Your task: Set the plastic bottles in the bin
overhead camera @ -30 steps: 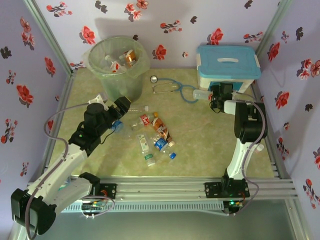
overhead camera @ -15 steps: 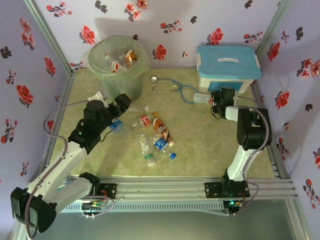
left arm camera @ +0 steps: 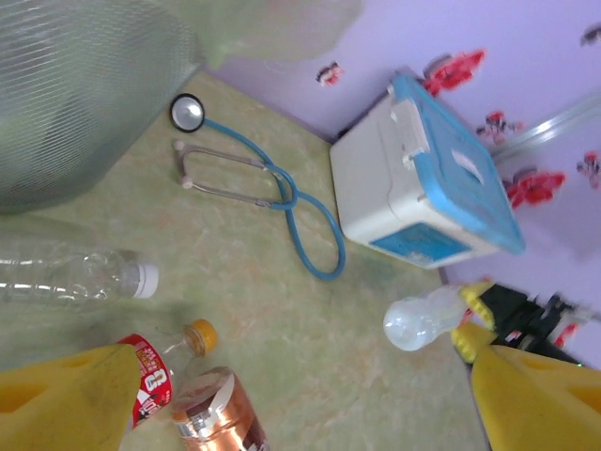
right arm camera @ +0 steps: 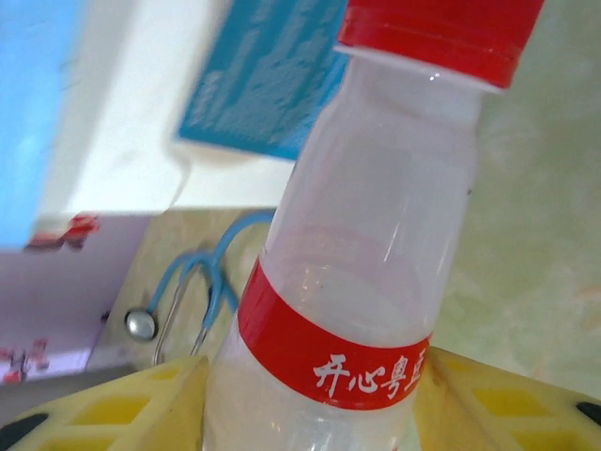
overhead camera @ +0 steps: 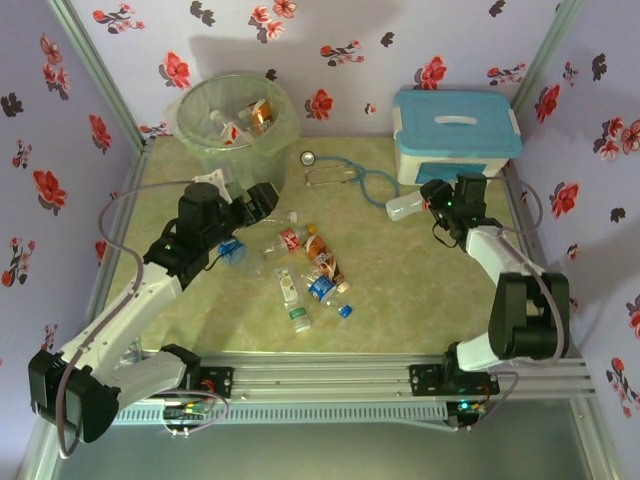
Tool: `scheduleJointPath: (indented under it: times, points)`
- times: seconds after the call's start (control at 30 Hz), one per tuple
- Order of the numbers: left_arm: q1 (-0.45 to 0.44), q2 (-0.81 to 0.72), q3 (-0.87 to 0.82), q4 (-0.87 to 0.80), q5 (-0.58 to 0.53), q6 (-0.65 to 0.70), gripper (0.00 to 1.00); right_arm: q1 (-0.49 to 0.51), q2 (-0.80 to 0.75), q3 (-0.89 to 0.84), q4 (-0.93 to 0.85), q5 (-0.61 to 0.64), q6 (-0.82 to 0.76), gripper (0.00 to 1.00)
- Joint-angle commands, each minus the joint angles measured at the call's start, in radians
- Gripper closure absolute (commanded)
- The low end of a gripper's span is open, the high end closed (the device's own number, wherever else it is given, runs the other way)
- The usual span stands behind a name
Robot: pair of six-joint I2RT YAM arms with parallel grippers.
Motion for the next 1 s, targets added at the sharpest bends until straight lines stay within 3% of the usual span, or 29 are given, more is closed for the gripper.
scheduleJointPath:
  times: [0.0,0.2,0.4,0.73,0.97]
  points:
    - [-0.016,0.031,0.069,-0.081,0.073,0.143,0.07,0.033,-0.112,0.0,-0.151,-0.091,-0.245,0.44]
    - [-0.061,0.14,0.132,-0.046,0.216,0.196,0.05,0.096,-0.226,0.024,-0.276,-0.224,-0.437,0.46]
    - [-0.142,0.291,0.201,0.03,0.337,0.217,0.0,0.181,-0.252,0.053,-0.295,-0.393,-0.507,0.47]
    - [-0.223,0.458,0.293,0.062,0.453,0.226,0.01,0.236,-0.254,0.03,-0.154,-0.55,-0.434,0.46]
    - [-0.253,0.5,0.287,0.107,0.528,0.217,0.09,0.241,-0.227,0.028,-0.089,-0.57,-0.393,0.46]
